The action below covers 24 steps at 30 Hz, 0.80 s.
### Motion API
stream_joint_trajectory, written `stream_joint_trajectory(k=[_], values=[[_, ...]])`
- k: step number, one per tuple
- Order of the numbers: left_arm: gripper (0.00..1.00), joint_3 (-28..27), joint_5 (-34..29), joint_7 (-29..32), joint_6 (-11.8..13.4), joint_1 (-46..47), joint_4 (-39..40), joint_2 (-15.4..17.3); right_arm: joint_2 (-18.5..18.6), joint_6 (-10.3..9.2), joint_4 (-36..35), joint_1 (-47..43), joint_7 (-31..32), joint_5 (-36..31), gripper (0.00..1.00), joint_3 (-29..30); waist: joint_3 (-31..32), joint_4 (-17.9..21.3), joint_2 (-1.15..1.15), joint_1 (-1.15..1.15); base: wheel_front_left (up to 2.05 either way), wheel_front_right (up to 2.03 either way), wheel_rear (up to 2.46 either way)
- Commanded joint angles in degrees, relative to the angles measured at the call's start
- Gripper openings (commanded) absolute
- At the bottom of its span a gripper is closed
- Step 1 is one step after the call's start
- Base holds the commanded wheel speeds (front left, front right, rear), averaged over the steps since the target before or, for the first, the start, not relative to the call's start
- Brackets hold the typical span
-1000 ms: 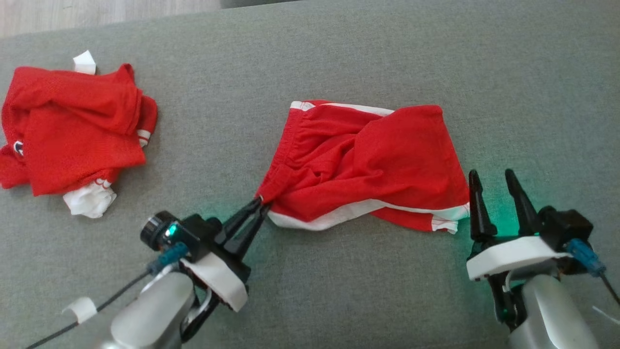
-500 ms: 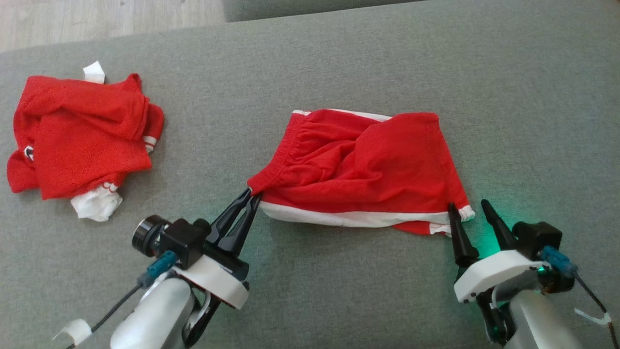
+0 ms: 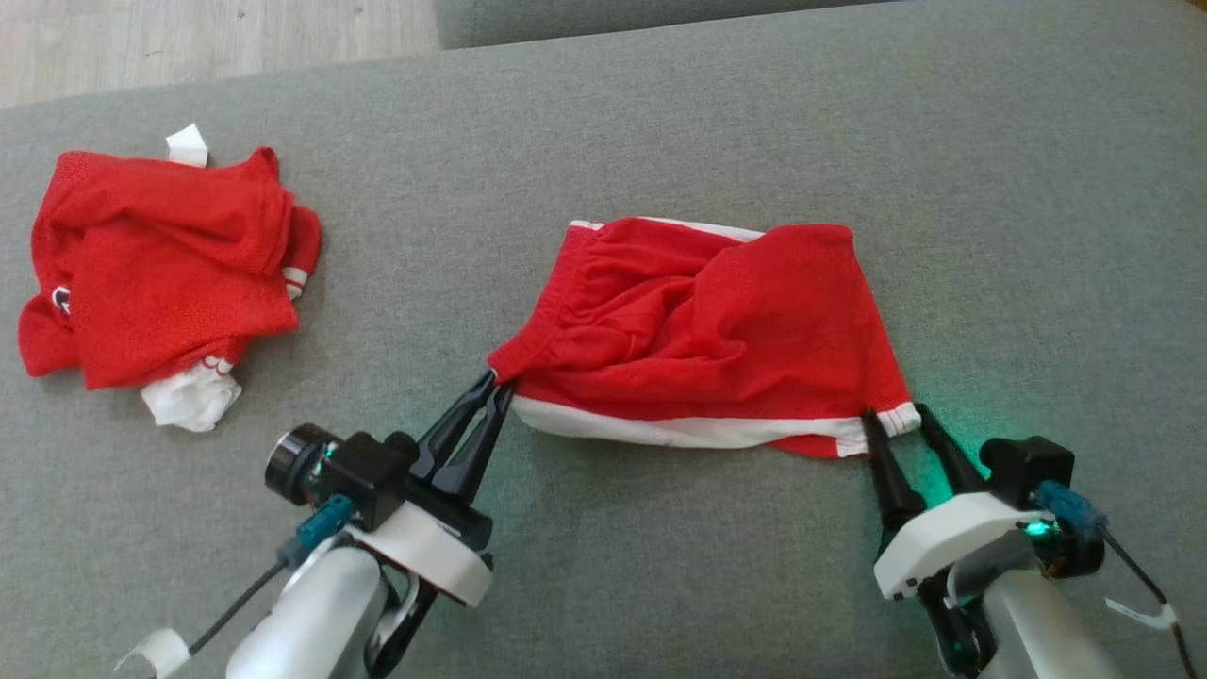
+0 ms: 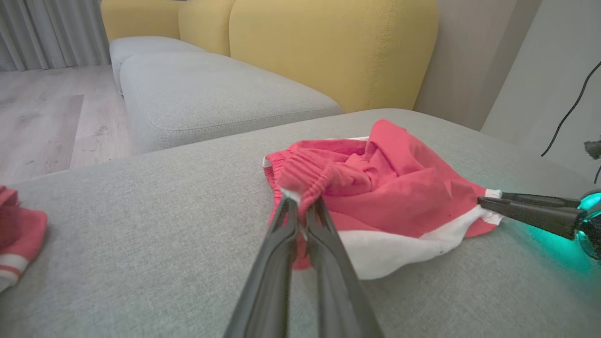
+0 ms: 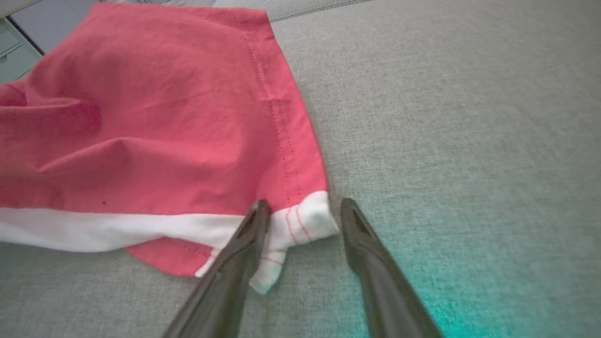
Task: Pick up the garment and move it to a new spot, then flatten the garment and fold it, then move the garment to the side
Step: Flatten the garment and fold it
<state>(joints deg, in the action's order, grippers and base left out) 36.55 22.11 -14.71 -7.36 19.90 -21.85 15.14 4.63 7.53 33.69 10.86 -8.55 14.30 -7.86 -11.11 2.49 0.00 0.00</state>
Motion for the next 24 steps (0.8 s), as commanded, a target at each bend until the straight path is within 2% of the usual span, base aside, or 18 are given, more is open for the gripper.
stream_joint_trajectory(k=[1, 2, 12, 16, 18, 24], values=[[0.0, -2.6, -0.2, -0.3, -0.1, 1.0, 1.4, 0.6, 0.7, -0.04, -1.0, 0.0, -0.1, 0.4, 0.02, -1.7, 0.0, 0.0, 0.0, 0.0, 0.0, 0.0, 0.0], [0.0, -2.5, -0.1, -0.3, -0.1, 1.0, 1.3, 0.7, 0.7, -0.04, -1.0, 0.0, -0.3, 0.4, 0.0, -1.8, 0.0, 0.0, 0.0, 0.0, 0.0, 0.0, 0.0], [0.0, -3.2, 0.2, -0.3, -0.1, 1.5, 1.2, 1.5, 1.0, -0.04, -3.5, 0.7, -2.6, 0.5, 0.0, -1.1, 0.2, 0.3, 0.0, 0.0, 0.0, 0.0, 0.0], [0.0, -5.3, 0.6, -0.3, -0.1, 2.1, 1.9, 1.3, 1.1, -0.04, -8.4, 1.8, -3.2, 2.9, 0.0, -1.3, 0.6, 0.5, 0.0, 0.0, 0.0, 0.0, 0.0], [0.0, -6.1, 1.4, -0.3, -0.1, 3.7, 3.0, 1.6, 1.7, -0.04, -13.3, 3.7, -2.5, 5.4, 0.0, -1.8, 1.4, 0.6, 0.0, 0.0, 0.0, 0.0, 0.0], [0.0, -6.0, 4.6, 0.7, -0.1, 11.4, 4.3, 3.2, 2.8, -0.04, -22.2, 10.6, 3.2, 10.2, 0.0, -2.6, 3.5, 0.9, 0.0, 0.0, 0.0, 0.0, 0.0]])
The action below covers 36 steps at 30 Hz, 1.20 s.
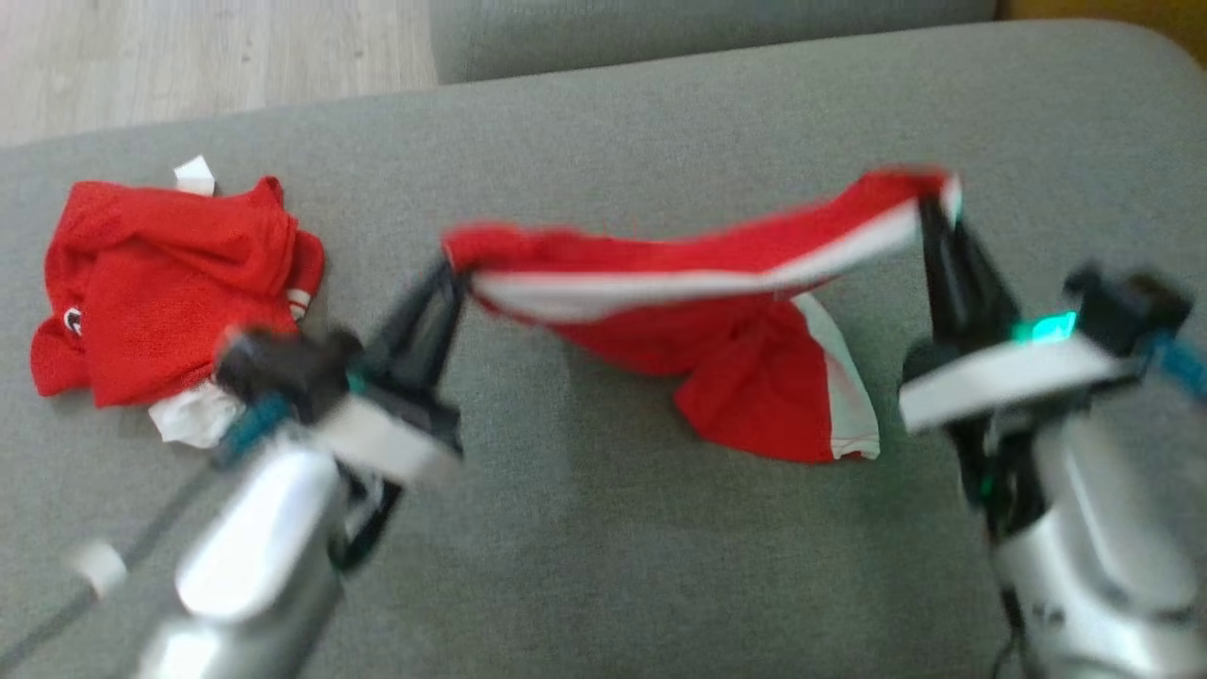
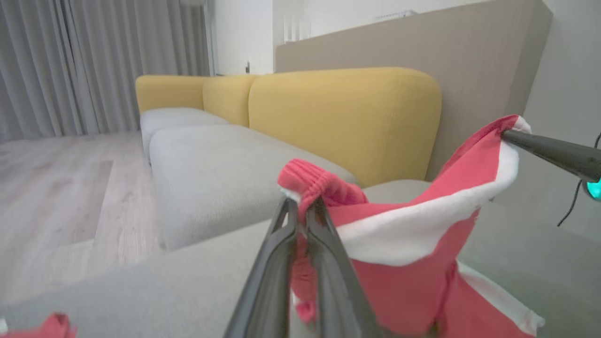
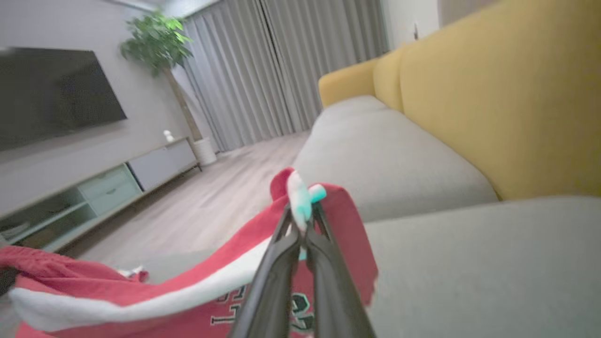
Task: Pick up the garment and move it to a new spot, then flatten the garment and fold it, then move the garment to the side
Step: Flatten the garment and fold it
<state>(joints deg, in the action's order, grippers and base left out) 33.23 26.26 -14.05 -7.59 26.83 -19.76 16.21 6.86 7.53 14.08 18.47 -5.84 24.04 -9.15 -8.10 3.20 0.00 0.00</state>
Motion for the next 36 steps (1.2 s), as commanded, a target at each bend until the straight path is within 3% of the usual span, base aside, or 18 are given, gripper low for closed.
stream_joint_trajectory(k=[1, 8, 15, 23, 30, 36], values=[[0.0, -3.0, 1.1, 0.6, 0.1, 6.4, 2.3, 2.5, 0.7, -0.04, -3.4, 4.7, 1.7, 1.1, 0.0, -1.4, 0.9, 0.2, 0.0, 0.0, 0.0, 0.0, 0.0], [0.0, -6.3, 3.0, 4.5, 0.3, 18.7, 1.9, 4.0, -0.4, -0.04, -4.0, 18.5, 5.7, 2.8, 0.0, 0.3, 3.0, 1.2, 0.0, 0.0, 0.0, 0.0, 0.0], [0.0, -8.6, 3.2, 5.3, 2.1, 26.1, 1.3, 3.8, -1.7, -0.04, 1.1, 29.1, 3.9, -3.2, 0.0, 2.6, 5.6, 1.1, 0.0, 0.0, 0.0, 0.0, 0.0], [0.0, -7.2, 5.9, 7.4, 2.8, 17.8, 5.2, 3.2, -2.2, -0.04, 1.2, 22.9, 5.0, -5.2, 0.0, 4.6, 7.1, 0.5, 0.0, 0.0, 0.0, 0.0, 0.0], [0.0, -7.5, 7.5, 9.9, 5.9, 9.4, 15.5, 5.2, -2.1, -0.04, -6.6, 14.5, 8.3, -5.8, 0.0, 8.2, 7.4, 0.2, 0.0, 0.0, 0.0, 0.0, 0.0], [0.0, -7.5, 7.4, 13.6, 8.3, 8.3, 22.9, 6.6, -2.9, -0.04, -13.7, 11.0, 12.7, -8.3, 0.0, 11.2, 6.1, 0.2, 0.0, 0.0, 0.0, 0.0, 0.0]])
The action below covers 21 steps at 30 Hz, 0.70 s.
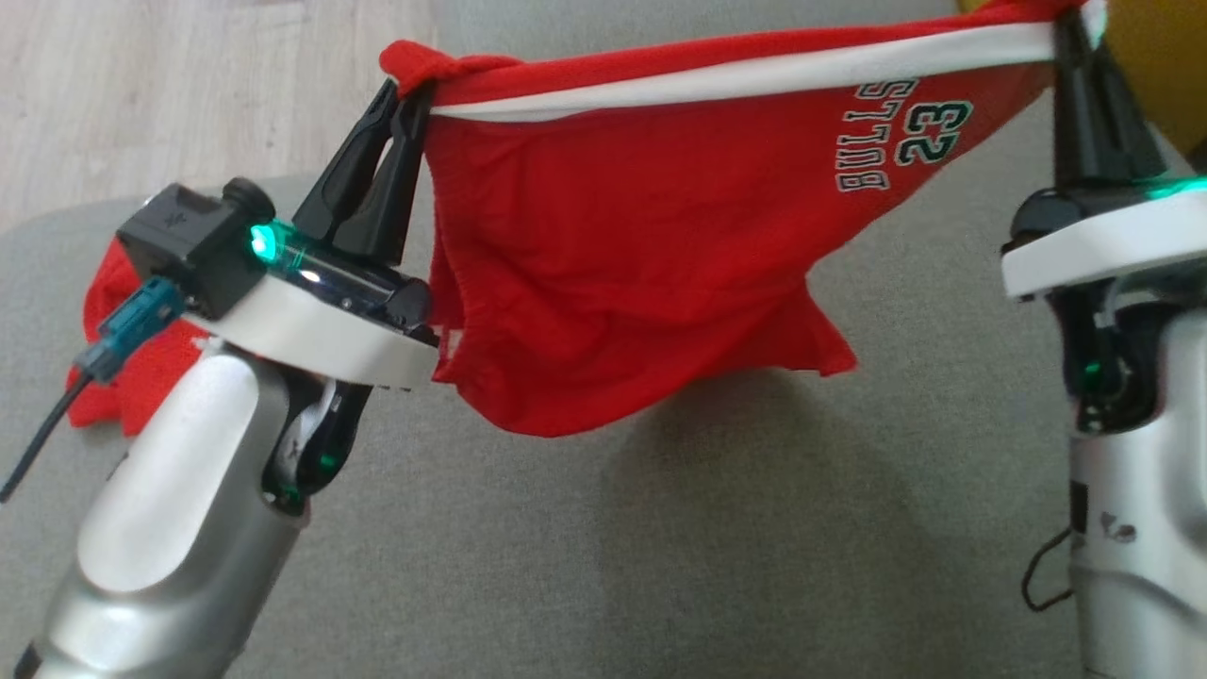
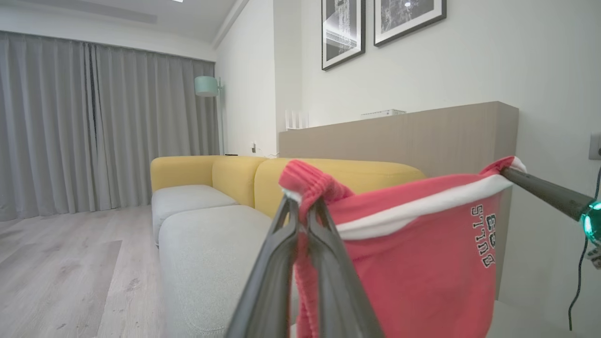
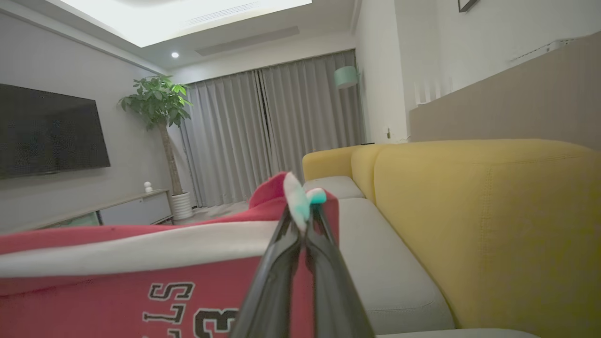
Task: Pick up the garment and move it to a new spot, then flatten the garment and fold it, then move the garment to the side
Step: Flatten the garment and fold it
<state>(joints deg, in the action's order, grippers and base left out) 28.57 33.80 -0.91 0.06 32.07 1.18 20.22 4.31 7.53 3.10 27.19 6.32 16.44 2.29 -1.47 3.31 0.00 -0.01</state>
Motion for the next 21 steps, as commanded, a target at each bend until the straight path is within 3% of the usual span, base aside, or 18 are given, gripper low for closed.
stream_joint_trajectory(k=[1, 6, 13, 17, 21], values=[[0.0, -2.7, -0.5, 1.0, 0.8, 3.6, 2.2, 2.8, -0.5, -0.04, -3.1, 2.5, 1.3, -1.2, 0.0, 0.1, -1.1, 0.2, 0.0, 0.01, 0.0, 0.0, 0.0], [0.0, -2.5, -1.5, 2.9, 0.6, 9.4, -0.9, 2.7, -0.9, -0.04, -0.1, 7.4, 4.5, -2.1, 0.0, -0.2, -5.5, 0.8, 0.0, 0.01, 0.0, 0.0, 0.0], [0.0, -2.8, -1.4, 3.6, -2.3, 21.3, -11.1, 1.0, -1.0, -0.04, 9.7, 21.9, 2.3, -3.0, 0.0, 0.0, -14.4, 0.9, 0.0, 0.01, 0.0, 0.0, 0.0], [0.0, -3.4, -3.7, 0.0, -4.0, 32.9, -21.6, 0.2, -1.1, -0.04, 20.8, 36.1, -2.7, -0.6, 0.0, 0.6, -20.3, 0.9, 0.0, 0.01, 0.0, 0.0, 0.0], [0.0, -3.2, -4.5, -4.4, -5.0, 40.0, -27.8, -2.1, 0.7, -0.04, 29.0, 44.1, -8.0, -0.3, 0.0, 0.0, -22.6, 0.3, 0.0, 0.01, 0.0, 0.0, 0.0]])
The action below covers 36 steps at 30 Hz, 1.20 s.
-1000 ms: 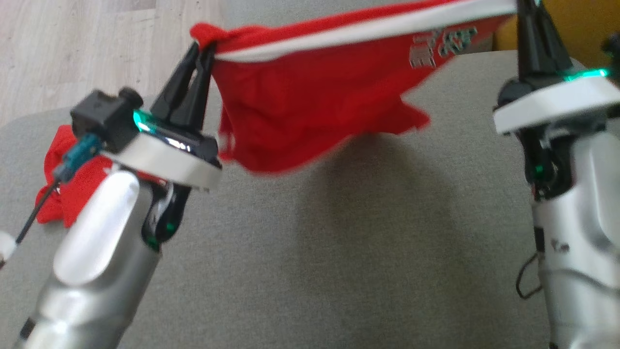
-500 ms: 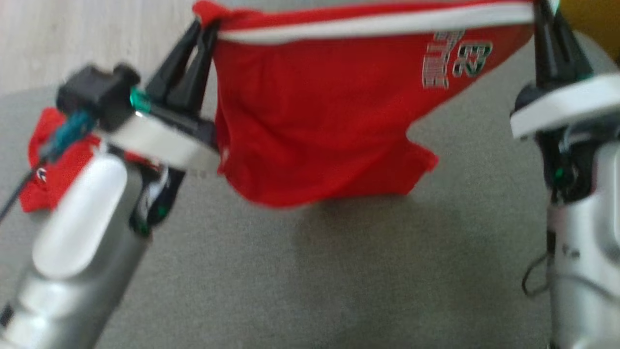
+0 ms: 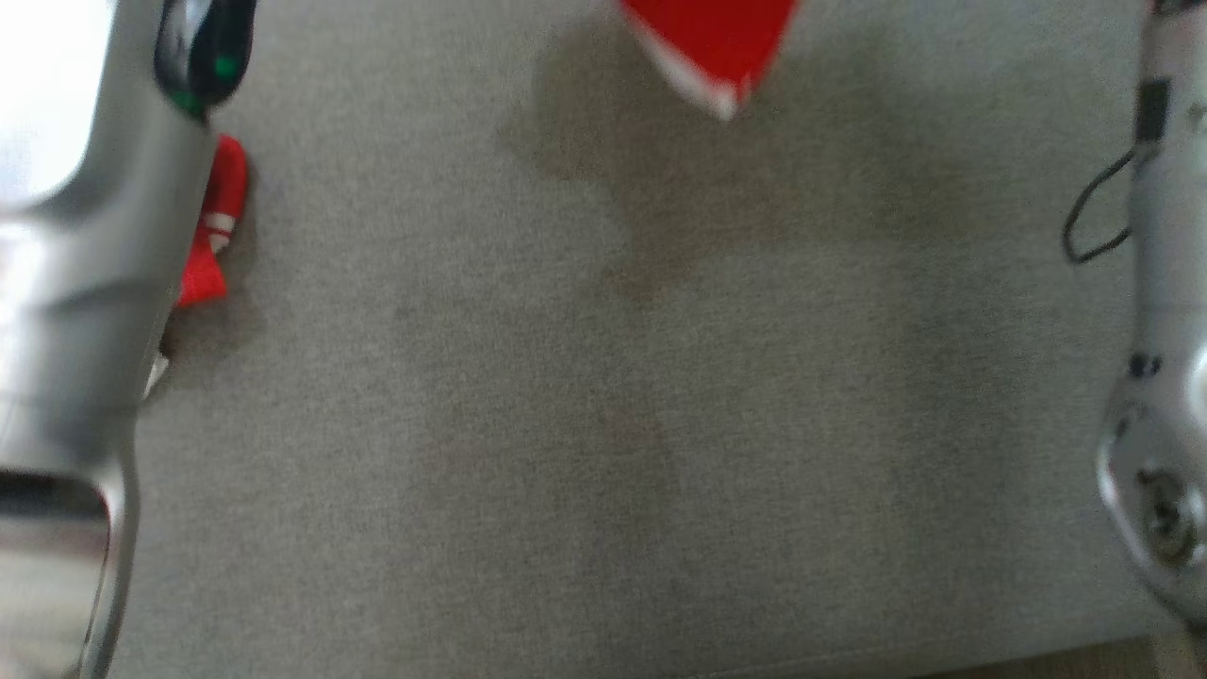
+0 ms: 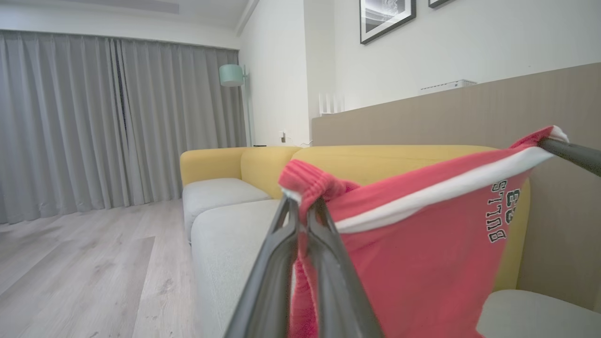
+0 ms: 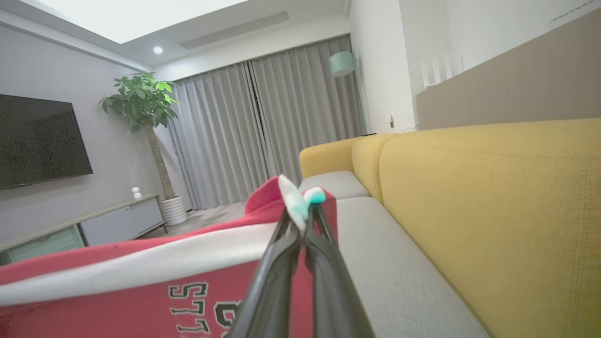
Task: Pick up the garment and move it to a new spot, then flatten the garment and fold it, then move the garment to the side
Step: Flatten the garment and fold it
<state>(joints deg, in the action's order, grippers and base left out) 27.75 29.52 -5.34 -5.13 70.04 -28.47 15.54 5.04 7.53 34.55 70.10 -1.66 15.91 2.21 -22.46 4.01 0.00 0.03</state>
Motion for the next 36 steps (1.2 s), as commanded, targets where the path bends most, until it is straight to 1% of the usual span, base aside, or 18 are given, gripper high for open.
stream_joint_trajectory(k=[1, 5, 10, 14, 18, 22, 24, 27, 31, 36], values=[[0.0, -2.4, -0.3, -1.1, 0.0, 3.5, 0.4, 2.1, 0.5, -0.04, -0.7, 2.5, -1.3, 0.2, 0.0, -0.2, -2.2, -0.5, 0.0, -0.03, 0.0, 0.0, 0.0], [0.0, -1.3, -0.5, -4.7, -0.8, 5.7, -5.0, 0.2, 1.3, -0.04, 5.7, 4.1, -6.0, 1.0, 0.0, -0.3, -3.2, -1.1, 0.0, -0.03, 0.0, 0.0, 0.0], [0.0, 2.2, -0.2, -7.2, -1.9, 2.5, -9.7, -1.9, 3.1, -0.04, 13.0, 0.7, -8.1, 1.9, 0.0, -2.4, -3.2, -2.3, 0.0, -0.03, 0.0, 0.0, 0.0], [0.0, 6.0, 0.9, -8.4, -2.3, -3.4, -11.2, -2.7, 4.8, -0.04, 17.7, -4.0, -6.6, 4.3, 0.0, -4.1, -2.2, -3.4, 0.0, -0.03, 0.0, 0.0, 0.0], [0.0, 10.9, 2.3, -9.0, -2.3, -10.2, -10.7, -2.1, 7.7, -0.04, 20.1, -9.5, -3.9, 6.7, 0.0, -7.3, 0.1, -4.0, 0.0, -0.03, 0.0, 0.0, 0.0], [0.0, 15.5, 5.3, -9.3, -2.3, -16.6, -8.8, -1.2, 11.0, -0.04, 20.9, -15.2, -0.4, 10.2, 0.0, -10.1, 3.0, -4.6, 0.0, -0.03, 0.0, 0.0, 0.0], [0.0, 17.7, 6.8, -9.3, -2.3, -19.8, -7.7, -1.1, 12.7, -0.04, 20.4, -18.2, 1.4, 11.9, 0.0, -11.9, 4.4, -4.8, 0.0, -0.03, 0.0, 0.0, 0.0], [0.0, 21.1, 7.8, -9.4, -2.4, -23.9, -6.1, 0.0, 14.9, -0.04, 18.8, -22.4, 3.9, 14.2, 0.0, -15.2, 6.4, -4.7, 0.0, -0.03, 0.0, 0.0, 0.0], [0.0, 22.3, 7.9, -9.5, -2.4, -27.7, -4.8, 1.4, 16.9, -0.04, 15.6, -27.5, 6.6, 17.8, 0.0, -18.5, 9.0, -4.2, 0.0, -0.03, 0.0, 0.0, 0.0], [0.0, 22.6, 8.2, -9.5, -1.9, -31.1, -3.2, 2.0, 18.4, -0.04, 12.6, -32.0, 8.3, 21.3, 0.0, -20.0, 11.9, -3.5, 0.0, -0.03, 0.0, 0.0, 0.0]])
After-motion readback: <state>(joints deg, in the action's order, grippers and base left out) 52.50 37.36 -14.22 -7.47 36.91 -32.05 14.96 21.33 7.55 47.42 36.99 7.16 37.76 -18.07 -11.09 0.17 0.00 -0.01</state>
